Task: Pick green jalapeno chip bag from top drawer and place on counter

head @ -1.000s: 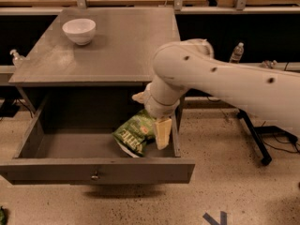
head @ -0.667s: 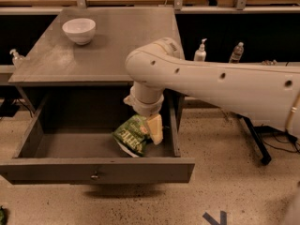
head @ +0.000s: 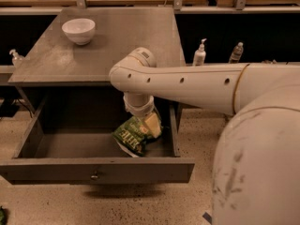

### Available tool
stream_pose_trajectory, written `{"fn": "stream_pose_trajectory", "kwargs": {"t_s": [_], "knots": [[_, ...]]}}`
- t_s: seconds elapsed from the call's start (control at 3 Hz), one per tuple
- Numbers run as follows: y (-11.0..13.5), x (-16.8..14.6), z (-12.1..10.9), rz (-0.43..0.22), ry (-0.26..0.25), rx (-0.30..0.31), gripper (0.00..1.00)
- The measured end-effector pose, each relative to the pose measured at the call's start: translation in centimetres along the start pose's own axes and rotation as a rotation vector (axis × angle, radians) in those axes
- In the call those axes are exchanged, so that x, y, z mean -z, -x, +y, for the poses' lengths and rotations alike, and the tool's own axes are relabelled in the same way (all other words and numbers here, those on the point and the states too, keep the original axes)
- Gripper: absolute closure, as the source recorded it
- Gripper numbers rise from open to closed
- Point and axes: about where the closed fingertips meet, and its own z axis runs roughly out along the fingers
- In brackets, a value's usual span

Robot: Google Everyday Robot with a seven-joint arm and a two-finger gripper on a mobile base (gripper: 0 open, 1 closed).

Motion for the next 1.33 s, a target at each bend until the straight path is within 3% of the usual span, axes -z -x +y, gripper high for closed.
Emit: {"fn": "stream_pose_trajectory", "kwargs": {"t_s": [0.67,1.0,1.33], "knots": [[-0.3,-1.8,-0.2,0.021,0.022,0.041,0.64],[-0.4,0.4,-0.3,-0.047,-0.013,0.041,0.87],[0.9,6.5,-0.2,-0.201,-0.088,0.038,1.00]]}}
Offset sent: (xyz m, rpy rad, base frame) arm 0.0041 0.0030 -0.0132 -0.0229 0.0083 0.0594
